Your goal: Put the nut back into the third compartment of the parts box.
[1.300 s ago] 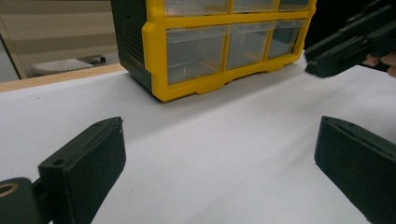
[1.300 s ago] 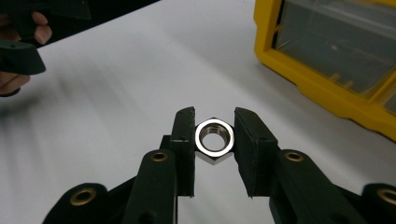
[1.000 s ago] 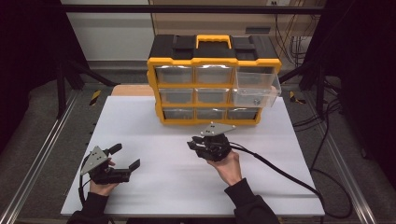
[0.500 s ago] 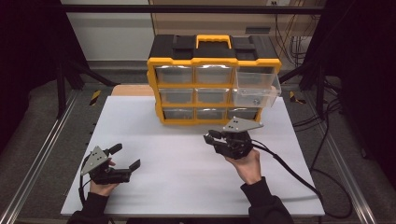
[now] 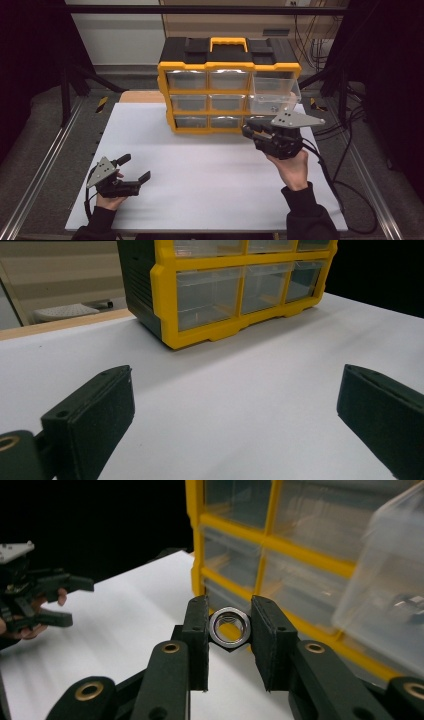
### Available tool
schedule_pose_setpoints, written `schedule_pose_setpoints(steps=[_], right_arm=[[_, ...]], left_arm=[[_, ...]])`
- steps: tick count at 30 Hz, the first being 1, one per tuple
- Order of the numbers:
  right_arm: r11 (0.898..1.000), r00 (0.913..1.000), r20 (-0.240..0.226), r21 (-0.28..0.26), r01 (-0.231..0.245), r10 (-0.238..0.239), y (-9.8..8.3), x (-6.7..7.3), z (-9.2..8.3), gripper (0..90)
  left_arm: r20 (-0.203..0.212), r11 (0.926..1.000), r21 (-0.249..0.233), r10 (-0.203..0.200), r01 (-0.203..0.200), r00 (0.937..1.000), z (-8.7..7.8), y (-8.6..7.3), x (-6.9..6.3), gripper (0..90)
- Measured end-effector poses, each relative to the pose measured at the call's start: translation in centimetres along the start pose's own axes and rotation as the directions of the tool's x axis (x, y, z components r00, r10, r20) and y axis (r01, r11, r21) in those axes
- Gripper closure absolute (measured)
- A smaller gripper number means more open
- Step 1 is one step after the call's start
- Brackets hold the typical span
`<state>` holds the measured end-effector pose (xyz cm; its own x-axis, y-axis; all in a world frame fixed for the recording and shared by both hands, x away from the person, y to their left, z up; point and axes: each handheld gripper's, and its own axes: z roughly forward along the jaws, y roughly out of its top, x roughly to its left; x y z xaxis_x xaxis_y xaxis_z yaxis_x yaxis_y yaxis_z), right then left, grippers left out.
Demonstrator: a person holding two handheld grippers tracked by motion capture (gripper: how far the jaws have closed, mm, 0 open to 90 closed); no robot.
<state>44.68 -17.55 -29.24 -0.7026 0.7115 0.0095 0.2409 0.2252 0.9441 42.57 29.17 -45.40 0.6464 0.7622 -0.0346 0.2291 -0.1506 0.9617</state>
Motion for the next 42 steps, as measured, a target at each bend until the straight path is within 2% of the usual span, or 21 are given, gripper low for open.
schedule_pose_setpoints(steps=[7,13,21,24,31,37,42], right_arm=[[0.999,0.9994,0.036,-0.033,0.002,-0.001,2.6,-0.9,-1.2,70.3],[0.998,0.9963,0.084,-0.054,-0.015,0.020,4.2,-2.2,-1.5,70.3],[0.996,0.9876,0.147,-0.077,-0.044,0.055,6.0,-4.4,-2.0,70.3],[0.996,0.9840,0.170,-0.074,-0.043,0.055,6.6,-5.2,-2.1,70.3],[0.996,0.9666,0.243,-0.050,-0.071,0.082,7.0,-7.1,-1.5,70.3],[0.995,0.9545,0.279,-0.026,-0.101,0.105,6.8,-8.4,-0.8,70.3],[0.994,0.9467,0.305,-0.011,-0.105,0.104,6.5,-9.0,-0.5,70.2]], left_arm=[[0.001,1.0000,-0.002,0.003,-0.003,1.0000,-0.1,0.1,0.0,1.8],[0.000,1.0000,-0.004,0.001,-0.001,1.0000,-0.1,0.1,0.0,1.8],[-0.001,1.0000,-0.001,0.000,0.000,1.0000,-0.1,0.0,0.1,1.8],[0.000,1.0000,-0.001,0.004,-0.004,1.0000,-0.1,0.1,0.0,1.8],[-0.001,1.0000,0.000,0.004,-0.004,1.0000,0.0,0.0,0.0,1.8],[0.002,1.0000,0.005,0.000,0.000,1.0000,0.1,0.0,0.1,1.8],[0.005,1.0000,-0.002,0.006,-0.006,1.0000,0.1,0.1,-0.1,1.8]])
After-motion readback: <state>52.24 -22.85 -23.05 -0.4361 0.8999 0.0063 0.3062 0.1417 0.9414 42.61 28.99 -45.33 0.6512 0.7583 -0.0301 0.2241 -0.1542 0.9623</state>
